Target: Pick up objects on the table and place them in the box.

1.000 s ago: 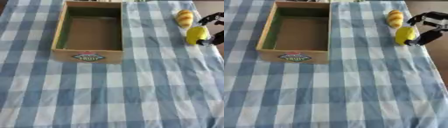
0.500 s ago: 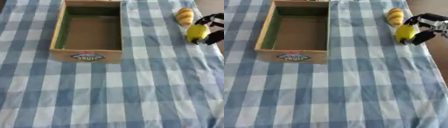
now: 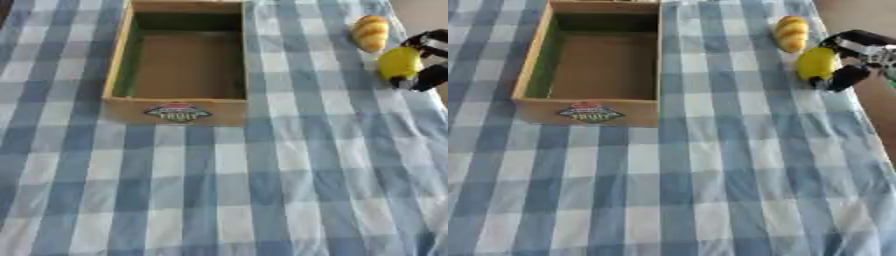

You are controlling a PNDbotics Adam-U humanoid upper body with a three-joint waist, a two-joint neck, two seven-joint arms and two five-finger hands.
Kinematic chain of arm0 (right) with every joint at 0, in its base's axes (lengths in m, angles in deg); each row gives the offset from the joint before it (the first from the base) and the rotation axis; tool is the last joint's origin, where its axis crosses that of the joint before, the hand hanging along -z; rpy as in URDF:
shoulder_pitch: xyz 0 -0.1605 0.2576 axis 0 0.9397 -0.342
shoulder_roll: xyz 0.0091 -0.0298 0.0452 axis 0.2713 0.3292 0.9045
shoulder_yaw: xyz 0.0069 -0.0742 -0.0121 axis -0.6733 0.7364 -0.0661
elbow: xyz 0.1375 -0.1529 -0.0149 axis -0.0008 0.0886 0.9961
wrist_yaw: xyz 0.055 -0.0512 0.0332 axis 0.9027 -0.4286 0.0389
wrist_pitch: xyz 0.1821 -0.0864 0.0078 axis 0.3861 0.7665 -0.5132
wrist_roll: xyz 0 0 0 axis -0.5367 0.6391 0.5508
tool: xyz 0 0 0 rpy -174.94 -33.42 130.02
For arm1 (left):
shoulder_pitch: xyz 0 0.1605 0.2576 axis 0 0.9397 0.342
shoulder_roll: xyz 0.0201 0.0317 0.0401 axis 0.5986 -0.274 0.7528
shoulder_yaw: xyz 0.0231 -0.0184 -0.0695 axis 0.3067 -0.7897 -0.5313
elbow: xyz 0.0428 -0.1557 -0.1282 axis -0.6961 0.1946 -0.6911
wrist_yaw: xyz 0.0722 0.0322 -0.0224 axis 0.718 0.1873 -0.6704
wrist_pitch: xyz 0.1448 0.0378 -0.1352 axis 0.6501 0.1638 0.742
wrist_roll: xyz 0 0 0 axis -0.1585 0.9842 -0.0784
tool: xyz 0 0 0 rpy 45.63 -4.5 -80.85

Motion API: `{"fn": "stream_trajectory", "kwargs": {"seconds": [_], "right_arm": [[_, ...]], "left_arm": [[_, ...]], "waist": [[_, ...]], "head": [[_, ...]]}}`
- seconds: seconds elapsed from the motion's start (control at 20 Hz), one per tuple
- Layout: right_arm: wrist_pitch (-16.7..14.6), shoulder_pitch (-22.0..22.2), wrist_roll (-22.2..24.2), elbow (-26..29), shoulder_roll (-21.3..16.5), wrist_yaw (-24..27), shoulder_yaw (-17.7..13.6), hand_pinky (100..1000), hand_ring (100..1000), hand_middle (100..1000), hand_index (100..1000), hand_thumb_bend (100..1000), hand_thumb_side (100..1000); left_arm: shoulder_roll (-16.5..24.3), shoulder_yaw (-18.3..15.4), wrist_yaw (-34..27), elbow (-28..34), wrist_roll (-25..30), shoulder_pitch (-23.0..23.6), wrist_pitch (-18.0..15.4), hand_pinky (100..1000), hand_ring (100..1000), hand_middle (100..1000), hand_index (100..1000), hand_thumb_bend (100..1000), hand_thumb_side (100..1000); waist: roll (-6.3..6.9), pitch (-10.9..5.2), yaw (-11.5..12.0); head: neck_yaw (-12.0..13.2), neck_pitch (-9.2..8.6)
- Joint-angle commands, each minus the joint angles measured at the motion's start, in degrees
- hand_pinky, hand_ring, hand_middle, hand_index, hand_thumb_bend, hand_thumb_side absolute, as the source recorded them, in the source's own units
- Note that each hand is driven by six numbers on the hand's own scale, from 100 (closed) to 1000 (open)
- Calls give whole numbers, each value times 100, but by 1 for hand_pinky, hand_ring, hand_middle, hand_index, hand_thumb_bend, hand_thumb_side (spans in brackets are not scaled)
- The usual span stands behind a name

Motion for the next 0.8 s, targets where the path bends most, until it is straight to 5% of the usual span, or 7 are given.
{"fn": "stream_trajectory", "kwargs": {"seconds": [0.05, 0.5, 0.8], "right_arm": [[28, -37, -122, 308, -207, 153, -87, 796, 788, 531, 677, 100, 100], [296, 60, -223, 1599, -539, 613, -287, 788, 773, 510, 659, 100, 100], [239, -436, 35, 2992, -491, 940, -210, 768, 731, 506, 658, 100, 100]], "left_arm": [[75, 5, -10, 92, 45, -78, 1, 734, 728, 664, 710, 100, 508], [89, 2, -14, 92, 84, -76, 9, 736, 731, 668, 711, 100, 509], [130, 16, -19, 92, 95, -94, -7, 737, 731, 669, 712, 100, 501]], "waist": [[-2, -122, -7], [-59, -189, -3], [-97, -252, 18]], "head": [[-3, -58], [13, -56], [-17, -30]]}}
